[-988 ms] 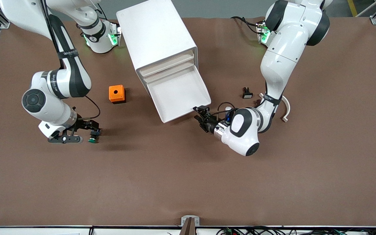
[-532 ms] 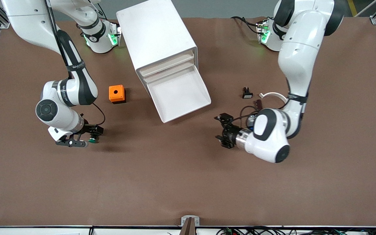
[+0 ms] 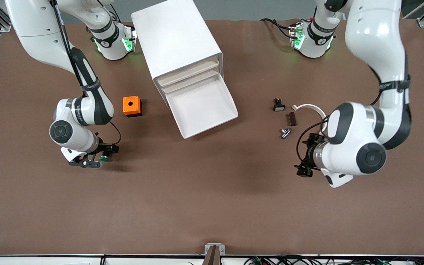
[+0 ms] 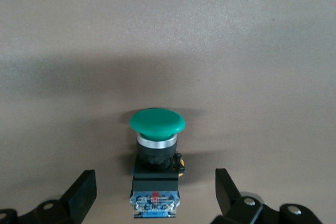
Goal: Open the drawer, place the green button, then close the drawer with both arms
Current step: 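Grasp the green push button with the right gripper while the left gripper withdraws, then carry the green button over the open drawer with the right gripper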
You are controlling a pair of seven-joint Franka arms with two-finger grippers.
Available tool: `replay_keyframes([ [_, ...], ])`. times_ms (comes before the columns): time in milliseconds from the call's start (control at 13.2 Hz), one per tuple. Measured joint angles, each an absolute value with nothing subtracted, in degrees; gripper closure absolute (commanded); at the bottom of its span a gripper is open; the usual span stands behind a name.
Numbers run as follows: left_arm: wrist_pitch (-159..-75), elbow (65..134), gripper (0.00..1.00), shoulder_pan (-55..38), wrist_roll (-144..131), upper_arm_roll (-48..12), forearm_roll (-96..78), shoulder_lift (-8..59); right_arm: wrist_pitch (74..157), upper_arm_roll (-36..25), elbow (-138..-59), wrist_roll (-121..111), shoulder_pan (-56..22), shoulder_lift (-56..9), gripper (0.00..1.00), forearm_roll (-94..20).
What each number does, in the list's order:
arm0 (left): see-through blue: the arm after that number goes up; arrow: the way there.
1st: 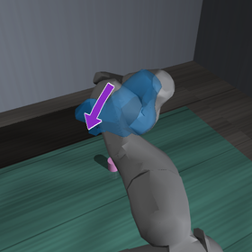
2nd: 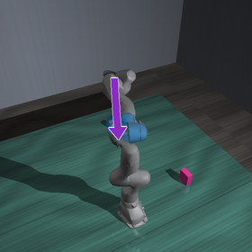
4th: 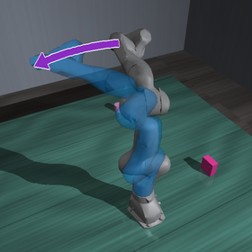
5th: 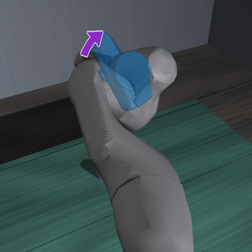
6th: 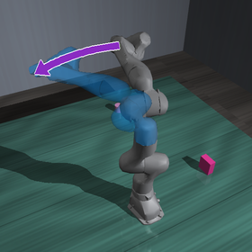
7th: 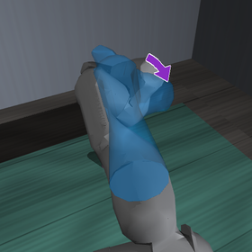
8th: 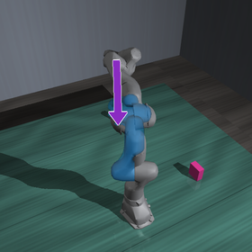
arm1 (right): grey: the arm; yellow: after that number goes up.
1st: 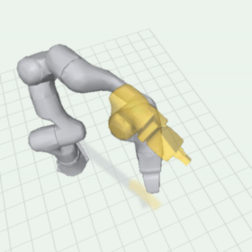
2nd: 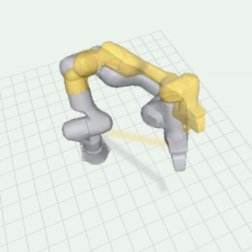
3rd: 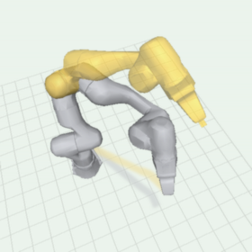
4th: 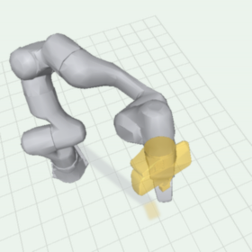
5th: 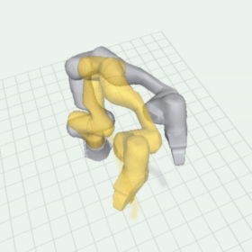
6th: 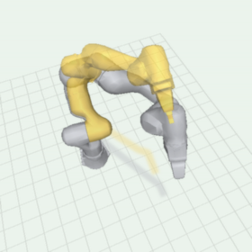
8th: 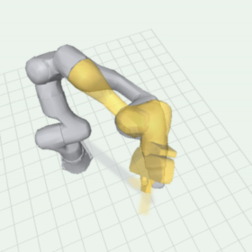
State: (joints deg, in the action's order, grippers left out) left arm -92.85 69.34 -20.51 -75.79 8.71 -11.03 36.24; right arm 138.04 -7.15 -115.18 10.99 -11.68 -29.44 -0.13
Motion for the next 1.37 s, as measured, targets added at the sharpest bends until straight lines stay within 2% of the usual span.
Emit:
replay_keyframes([
  [152, -88.35, 69.4, 0.0, -20.17, -66.46, 9.01, -6.51, 31.53, 138.94, -7.14, -115.18, 11.09, -11.68, -30.04, 0.44, -0.33],
  [304, -85.63, 69.5, 0.0, -18.57, -55.99, 9.43, -4.4, 28.06, 139.23, -7.1, -115.16, 11.25, -11.69, -30.56, 0.66, -2.19],
  [380, -84.73, 69.56, 0.0, -17.51, -51.31, 9.47, -2.97, 26.63, 139.27, -7.07, -115.15, 11.26, -11.72, -30.63, 0.75, -2.98],
  [532, -83.67, 69.68, 0.0, -15.64, -43.06, 9.52, 0.31, 24.37, 139.28, -7.06, -115.12, 11.31, -11.72, -30.61, 0.85, -3.49],
  [760, -82.17, 69.78, 0.0, -13.91, -32.73, 9.55, 1.32, 21.17, 139.22, -6.99, -115.04, 11.33, -11.78, -30.6, 0.86, -3.52],
  [912, -80.9, 69.89, 0.0, -12.3, -29.31, 9.53, 1.23, 19.19, 136.42, -6.56, -114.28, 11.95, -12.09, -30.29, 0.86, -3.61],
  [1064, -79.6, 70.52, 0.0, -10.58, -26.84, 9.51, 0.13, 16.99, 127.39, -5.77, -110.93, 18.46, -13.83, -28.56, 0.86, -3.7],
  [1216, -79.12, 72.64, 0.0, -9.48, -24.77, 9.49, -2.25, 14.27, 114.82, -5.33, -105.15, 29.0, -18.41, -25.58, 0.86, -3.74],
  [1292, -79.11, 74.31, 0.0, -9.23, -23.3, 9.38, -2.76, 12.76, 108.53, -5.18, -101.78, 34.57, -21.05, -24.28, 0.81, -3.76],
  [1368, -79.11, 75.95, 0.0, -9.15, -21.64, 9.01, -2.99, 11.37, 103.21, -5.03, -98.44, 40.12, -23.64, -23.39, 0.81, -3.87],
])
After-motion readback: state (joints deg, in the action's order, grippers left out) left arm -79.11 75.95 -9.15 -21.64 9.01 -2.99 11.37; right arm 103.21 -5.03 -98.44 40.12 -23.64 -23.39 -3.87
